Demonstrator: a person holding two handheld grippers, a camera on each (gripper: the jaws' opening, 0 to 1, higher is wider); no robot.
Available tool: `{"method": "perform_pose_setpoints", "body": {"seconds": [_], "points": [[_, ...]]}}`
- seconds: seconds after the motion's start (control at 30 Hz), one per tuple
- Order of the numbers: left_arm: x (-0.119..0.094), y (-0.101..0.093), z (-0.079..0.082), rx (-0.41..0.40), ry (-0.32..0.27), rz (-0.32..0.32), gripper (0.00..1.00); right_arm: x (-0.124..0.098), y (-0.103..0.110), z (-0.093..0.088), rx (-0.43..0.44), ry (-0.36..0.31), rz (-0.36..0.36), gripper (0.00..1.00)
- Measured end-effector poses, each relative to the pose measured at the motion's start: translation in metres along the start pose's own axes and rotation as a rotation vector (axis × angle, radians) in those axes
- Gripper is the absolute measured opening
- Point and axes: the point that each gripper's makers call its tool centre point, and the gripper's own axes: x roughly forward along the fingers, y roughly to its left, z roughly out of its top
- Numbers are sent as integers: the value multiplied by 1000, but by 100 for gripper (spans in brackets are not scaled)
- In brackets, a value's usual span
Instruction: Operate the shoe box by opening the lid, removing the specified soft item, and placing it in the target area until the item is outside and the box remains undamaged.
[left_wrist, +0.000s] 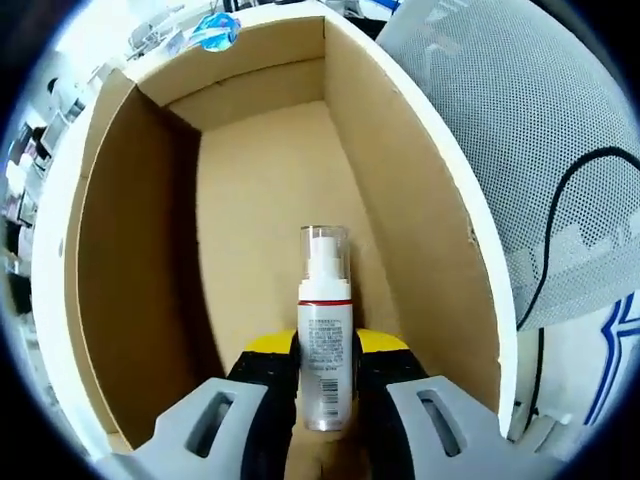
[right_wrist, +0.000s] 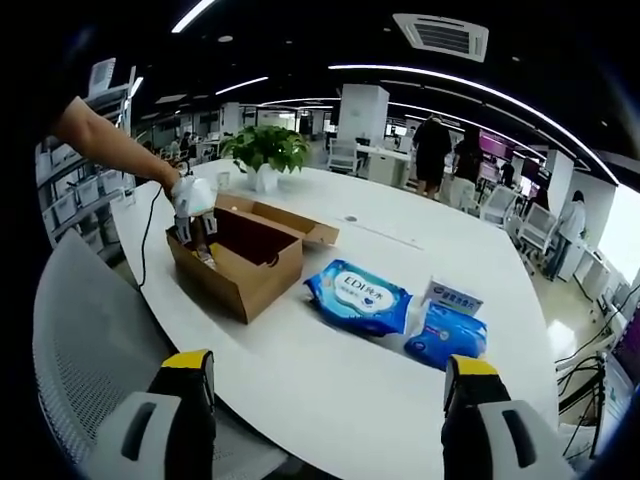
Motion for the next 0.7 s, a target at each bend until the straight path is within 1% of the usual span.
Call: {"method": "perform_pose_setpoints", "body": {"seconds": [0.03, 0.07, 0.23, 0.47, 0.53, 0.7], "points": [[0, 0, 1, -34, 1, 1, 19, 0, 0, 0, 2, -1, -1, 95], [-1, 1, 1, -45, 6, 1, 19, 0, -1, 0, 3, -3, -1, 95], [-3, 3, -3, -75, 21, 8, 19, 0, 0, 3, 2, -11, 0, 95], [-13, 4, -5, -132, 14, 10, 19, -1, 2, 4, 5, -18, 5, 94], [-16, 3, -4, -151, 5, 7, 18, 0, 3, 5, 4, -21, 9, 94], [-22, 2, -7, -170, 5, 7, 18, 1, 5, 8, -1, -29, 16, 93]]}}
